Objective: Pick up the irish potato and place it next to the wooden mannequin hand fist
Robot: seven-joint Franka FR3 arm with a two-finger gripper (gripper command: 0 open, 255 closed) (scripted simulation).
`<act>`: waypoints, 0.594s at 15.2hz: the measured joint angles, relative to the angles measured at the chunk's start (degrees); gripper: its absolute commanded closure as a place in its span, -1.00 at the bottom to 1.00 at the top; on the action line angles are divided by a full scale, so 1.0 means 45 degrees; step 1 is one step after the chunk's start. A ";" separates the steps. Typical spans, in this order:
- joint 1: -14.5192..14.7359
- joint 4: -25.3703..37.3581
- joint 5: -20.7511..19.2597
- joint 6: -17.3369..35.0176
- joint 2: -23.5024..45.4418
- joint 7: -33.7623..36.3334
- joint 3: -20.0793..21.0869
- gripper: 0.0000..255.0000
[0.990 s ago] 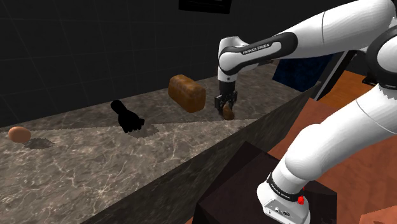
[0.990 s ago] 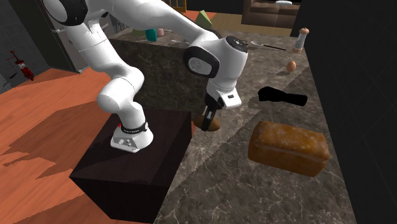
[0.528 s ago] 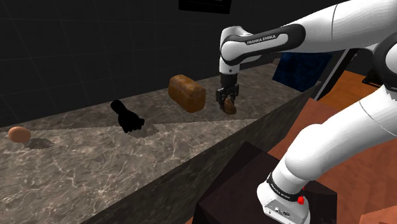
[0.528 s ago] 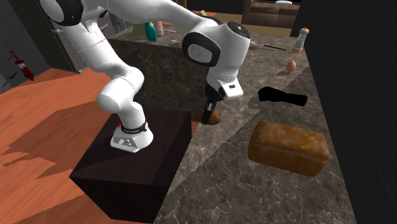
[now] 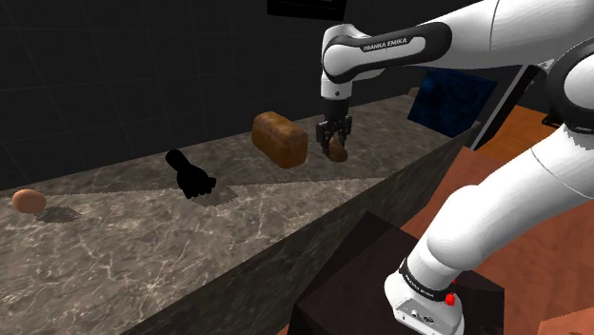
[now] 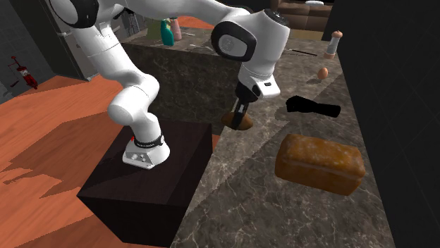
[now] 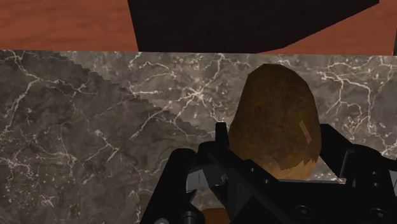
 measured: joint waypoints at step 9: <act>0.0635 0.4259 0.0555 -0.0334 0.3908 0.1130 0.0701 1.00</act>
